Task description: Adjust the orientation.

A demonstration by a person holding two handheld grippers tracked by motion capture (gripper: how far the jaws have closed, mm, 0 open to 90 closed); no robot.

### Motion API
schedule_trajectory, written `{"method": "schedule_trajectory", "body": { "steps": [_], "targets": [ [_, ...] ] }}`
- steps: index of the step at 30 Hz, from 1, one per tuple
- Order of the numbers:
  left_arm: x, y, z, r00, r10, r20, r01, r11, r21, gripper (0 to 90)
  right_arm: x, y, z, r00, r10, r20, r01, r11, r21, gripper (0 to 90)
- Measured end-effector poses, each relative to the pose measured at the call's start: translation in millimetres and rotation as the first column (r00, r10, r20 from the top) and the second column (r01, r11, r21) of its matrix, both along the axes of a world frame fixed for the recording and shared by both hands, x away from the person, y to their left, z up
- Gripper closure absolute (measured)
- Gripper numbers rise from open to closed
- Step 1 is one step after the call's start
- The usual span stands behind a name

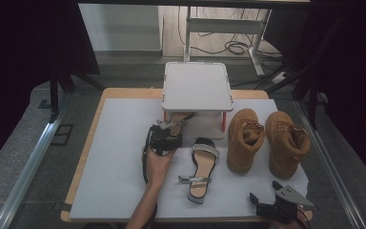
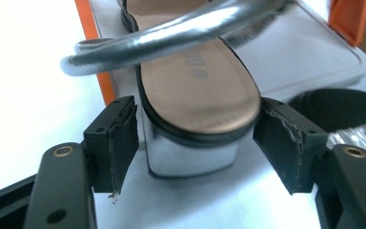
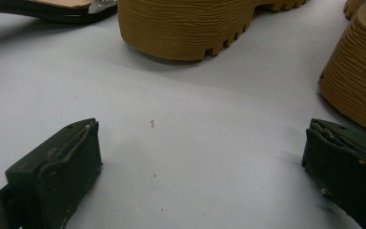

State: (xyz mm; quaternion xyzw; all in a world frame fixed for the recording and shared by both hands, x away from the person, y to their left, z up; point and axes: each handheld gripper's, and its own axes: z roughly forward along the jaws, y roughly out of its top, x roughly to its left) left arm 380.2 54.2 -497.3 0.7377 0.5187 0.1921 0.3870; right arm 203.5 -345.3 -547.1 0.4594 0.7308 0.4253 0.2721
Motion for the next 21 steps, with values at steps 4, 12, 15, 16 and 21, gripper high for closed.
{"method": "schedule_trajectory", "body": {
  "steps": [4, 12, 15, 16, 21],
  "targets": [
    [-10.4, 5.9, 3.8, 0.9997, -0.014, 0.021, 0.014, 0.9999, -0.005, 33.5, 0.0, 0.0, 0.0, 1.0000, 0.000, 0.000, 0.000, 1.000, 0.000, 0.0],
    [-24.3, 16.3, 5.9, 0.9976, -0.064, 0.026, 0.065, 0.9976, -0.024, 50.4, 0.0, 0.1, 0.0, 1.0000, 0.000, 0.000, 0.000, 1.000, 0.000, 0.0],
    [-26.0, 17.7, 3.5, 0.9956, -0.092, 0.014, 0.092, 0.9953, -0.027, 60.9, 0.0, 0.1, 0.0, 1.0000, 0.000, 0.000, 0.000, 1.000, 0.001, 0.0],
    [-26.5, 17.8, 2.7, 0.9952, -0.097, 0.013, 0.097, 0.9950, -0.022, 64.7, 0.0, 0.1, 0.0, 1.0000, 0.000, 0.000, 0.000, 1.000, 0.001, 0.0],
    [-27.8, 18.8, 0.0, 0.9938, -0.110, 0.016, 0.110, 0.9938, -0.012, 85.7, 0.0, 0.1, 0.0, 1.0000, 0.000, 0.000, 0.000, 1.000, 0.000, 0.0]
  ]
}}
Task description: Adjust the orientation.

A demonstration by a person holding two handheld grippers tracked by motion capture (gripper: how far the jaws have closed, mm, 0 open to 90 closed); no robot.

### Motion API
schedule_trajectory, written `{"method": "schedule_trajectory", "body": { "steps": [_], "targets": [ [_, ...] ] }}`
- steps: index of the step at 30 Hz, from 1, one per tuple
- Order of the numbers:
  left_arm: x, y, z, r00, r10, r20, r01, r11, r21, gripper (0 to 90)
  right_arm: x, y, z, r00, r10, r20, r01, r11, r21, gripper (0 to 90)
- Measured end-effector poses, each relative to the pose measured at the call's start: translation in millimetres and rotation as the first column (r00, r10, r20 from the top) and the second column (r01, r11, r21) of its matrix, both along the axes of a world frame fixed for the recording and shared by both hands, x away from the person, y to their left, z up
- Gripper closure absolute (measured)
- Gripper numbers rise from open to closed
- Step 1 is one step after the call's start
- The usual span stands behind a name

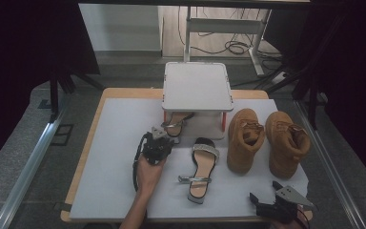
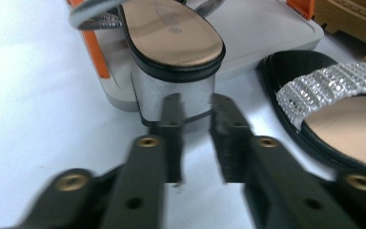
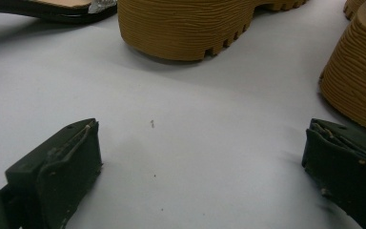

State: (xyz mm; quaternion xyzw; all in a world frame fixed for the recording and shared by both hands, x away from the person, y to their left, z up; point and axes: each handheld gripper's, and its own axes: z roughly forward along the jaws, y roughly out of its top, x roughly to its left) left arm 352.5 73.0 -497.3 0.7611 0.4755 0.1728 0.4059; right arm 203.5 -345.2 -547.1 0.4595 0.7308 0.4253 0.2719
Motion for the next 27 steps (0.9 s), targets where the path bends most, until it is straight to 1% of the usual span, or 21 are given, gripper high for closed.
{"method": "schedule_trajectory", "body": {
  "steps": [1, 2, 9, 14, 16, 22, 25, 26, 27],
  "targets": [
    [0.4, 0.6, -0.5, 1.0000, -0.008, -0.001, 0.007, 1.0000, -0.007, 88.7, 0.0, 0.0, 0.0, 1.0000, 0.000, 0.000, 0.000, 1.000, 0.000, 0.0],
    [0.7, 0.5, -0.5, 1.0000, -0.008, 0.000, 0.008, 1.0000, -0.006, 89.6, 0.0, 0.0, 0.0, 1.0000, 0.000, 0.000, 0.000, 1.000, 0.000, 0.0],
    [3.9, -0.1, -0.1, 0.9999, 0.006, 0.014, -0.006, 0.9997, 0.022, 89.8, 0.0, 0.0, 0.0, 1.0000, 0.000, 0.000, 0.000, 1.000, 0.000, 0.0],
    [8.7, -2.2, -2.4, 0.9999, 0.008, 0.006, -0.008, 0.9995, 0.029, 89.8, 0.0, 0.0, 0.0, 1.0000, 0.000, 0.000, 0.000, 1.000, 0.000, 0.0],
    [9.1, -3.0, -2.1, 0.9999, 0.007, 0.007, -0.007, 0.9997, 0.024, 89.7, 0.0, 0.0, 0.0, 1.0000, 0.000, 0.000, 0.000, 1.000, 0.001, 0.0],
    [10.0, -7.5, -2.2, 1.0000, -0.003, 0.006, 0.003, 0.9998, 0.018, 89.7, 0.0, 0.0, 0.0, 1.0000, 0.000, 0.000, 0.000, 1.000, 0.000, 0.0],
    [11.0, -12.8, -2.2, 0.9998, -0.019, 0.007, 0.018, 0.9997, 0.017, 89.7, 0.0, 0.0, 0.0, 1.0000, 0.000, 0.000, 0.000, 1.000, 0.000, 0.0],
    [12.3, -17.1, -2.2, 0.9995, -0.031, 0.009, 0.031, 0.9993, 0.019, 89.7, 0.0, 0.0, 0.0, 1.0000, 0.000, 0.000, 0.000, 1.000, 0.000, 0.0],
    [12.3, -17.1, -2.2, 0.9995, -0.031, 0.009, 0.031, 0.9993, 0.019, 89.7, 0.0, 0.0, 0.0, 1.0000, 0.000, 0.000, 0.000, 1.000, 0.000, 0.0]
  ]
}}
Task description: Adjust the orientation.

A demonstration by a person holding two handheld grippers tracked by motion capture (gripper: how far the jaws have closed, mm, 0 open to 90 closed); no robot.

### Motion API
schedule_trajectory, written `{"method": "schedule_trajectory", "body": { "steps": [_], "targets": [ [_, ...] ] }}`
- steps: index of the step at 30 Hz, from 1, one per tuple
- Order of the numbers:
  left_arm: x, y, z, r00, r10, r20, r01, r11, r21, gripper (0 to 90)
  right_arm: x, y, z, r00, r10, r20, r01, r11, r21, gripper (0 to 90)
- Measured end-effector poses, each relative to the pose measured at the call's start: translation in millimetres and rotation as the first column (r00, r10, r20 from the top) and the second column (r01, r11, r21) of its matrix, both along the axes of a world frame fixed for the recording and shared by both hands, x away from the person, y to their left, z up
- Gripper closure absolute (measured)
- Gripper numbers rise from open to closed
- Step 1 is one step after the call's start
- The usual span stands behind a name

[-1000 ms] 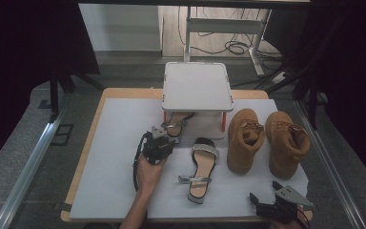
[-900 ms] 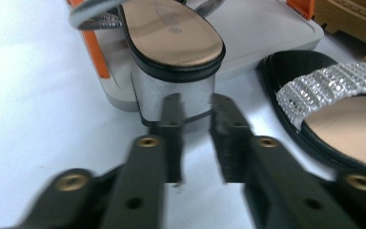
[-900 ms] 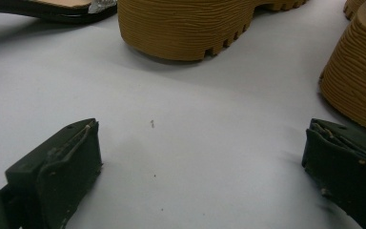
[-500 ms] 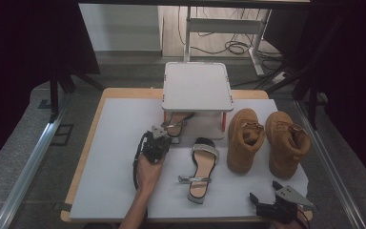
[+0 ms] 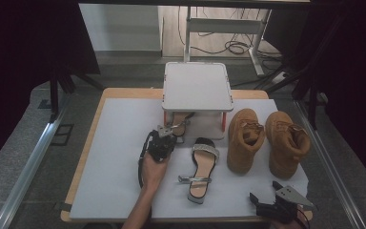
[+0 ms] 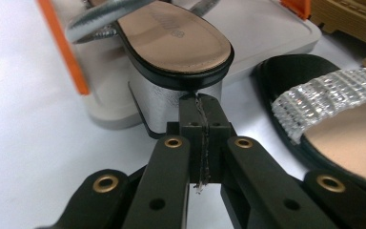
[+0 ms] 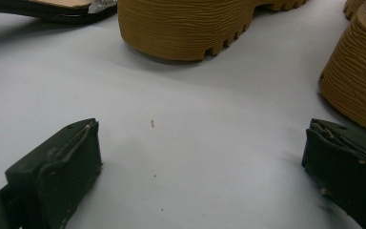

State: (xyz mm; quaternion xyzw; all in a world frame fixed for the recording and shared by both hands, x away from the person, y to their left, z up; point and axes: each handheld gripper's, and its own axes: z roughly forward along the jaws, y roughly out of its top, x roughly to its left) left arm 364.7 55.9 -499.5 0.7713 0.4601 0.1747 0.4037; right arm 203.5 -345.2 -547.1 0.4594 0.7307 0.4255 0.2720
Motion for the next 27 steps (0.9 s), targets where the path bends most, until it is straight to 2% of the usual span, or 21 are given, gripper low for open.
{"method": "schedule_trajectory", "body": {
  "steps": [5, 12, 21, 27],
  "targets": [
    [3.9, -12.9, 0.0, 0.9998, -0.018, 0.002, 0.018, 0.9998, 0.001, 89.7, 0.0, 0.0, 0.0, 1.0000, 0.000, 0.000, 0.000, 1.000, 0.000, 0.0],
    [9.1, -22.3, 0.3, 0.9996, -0.026, 0.005, 0.026, 0.9996, 0.012, 89.8, -0.1, 0.0, 0.0, 1.0000, 0.000, 0.000, 0.000, 1.000, 0.000, 0.0],
    [16.1, -25.9, 0.9, 0.9997, -0.023, 0.006, 0.022, 0.9994, 0.028, 89.8, 0.0, -0.1, 0.0, 1.0000, 0.000, 0.000, 0.000, 1.000, 0.000, 0.0],
    [21.4, -25.2, 0.7, 0.9999, -0.011, 0.001, 0.011, 0.9997, 0.024, 89.9, 0.0, -0.1, 0.0, 1.0000, 0.000, 0.001, 0.000, 1.000, 0.000, 0.0]
  ]
}}
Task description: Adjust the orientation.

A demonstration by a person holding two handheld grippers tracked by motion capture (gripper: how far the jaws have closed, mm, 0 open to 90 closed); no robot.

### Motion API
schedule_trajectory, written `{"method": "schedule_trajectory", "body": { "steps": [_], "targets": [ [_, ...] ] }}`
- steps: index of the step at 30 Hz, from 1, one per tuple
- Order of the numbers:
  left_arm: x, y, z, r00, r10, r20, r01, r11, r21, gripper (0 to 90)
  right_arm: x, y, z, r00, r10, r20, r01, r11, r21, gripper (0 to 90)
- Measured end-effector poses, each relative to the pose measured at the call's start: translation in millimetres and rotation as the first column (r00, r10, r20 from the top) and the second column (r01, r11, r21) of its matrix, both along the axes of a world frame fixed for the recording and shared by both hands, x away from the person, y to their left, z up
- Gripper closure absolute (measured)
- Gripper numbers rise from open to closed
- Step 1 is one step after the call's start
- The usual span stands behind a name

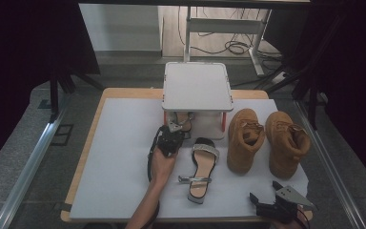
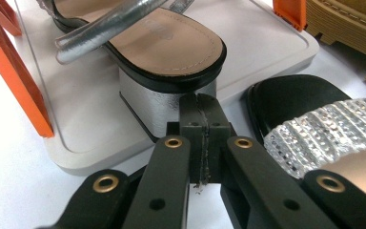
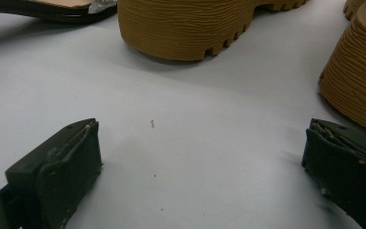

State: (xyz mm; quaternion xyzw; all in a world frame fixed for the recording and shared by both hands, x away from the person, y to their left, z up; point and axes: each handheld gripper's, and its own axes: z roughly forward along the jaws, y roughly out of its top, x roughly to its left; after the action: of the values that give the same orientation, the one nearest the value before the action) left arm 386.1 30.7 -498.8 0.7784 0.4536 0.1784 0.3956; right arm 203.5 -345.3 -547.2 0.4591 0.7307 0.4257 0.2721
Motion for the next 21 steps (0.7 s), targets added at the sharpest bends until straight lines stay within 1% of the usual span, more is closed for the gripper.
{"method": "schedule_trajectory", "body": {
  "steps": [5, 14, 19, 21],
  "targets": [
    [4.1, 0.7, 0.0, 1.0000, 0.006, -0.002, -0.006, 1.0000, 0.001, 89.8, 0.0, 0.0, 0.0, 1.0000, 0.000, 0.000, 0.000, 1.000, 0.000, 0.0],
    [12.1, 3.4, -0.5, 0.9997, 0.022, -0.014, -0.022, 0.9997, -0.014, 89.8, 0.0, 0.0, 0.0, 1.0000, 0.000, 0.000, 0.000, 1.000, 0.000, 0.0],
    [15.4, 3.7, -0.5, 0.9996, 0.024, -0.015, -0.025, 0.9996, -0.012, 89.8, 0.0, 0.0, 0.0, 1.0000, 0.000, 0.000, 0.000, 1.000, 0.000, 0.0],
    [18.0, 2.8, -1.7, 0.9993, 0.031, -0.019, -0.031, 0.9995, 0.002, 89.8, 0.0, 0.0, 0.0, 1.0000, -0.001, 0.000, 0.001, 1.000, 0.000, 0.0]
  ]
}}
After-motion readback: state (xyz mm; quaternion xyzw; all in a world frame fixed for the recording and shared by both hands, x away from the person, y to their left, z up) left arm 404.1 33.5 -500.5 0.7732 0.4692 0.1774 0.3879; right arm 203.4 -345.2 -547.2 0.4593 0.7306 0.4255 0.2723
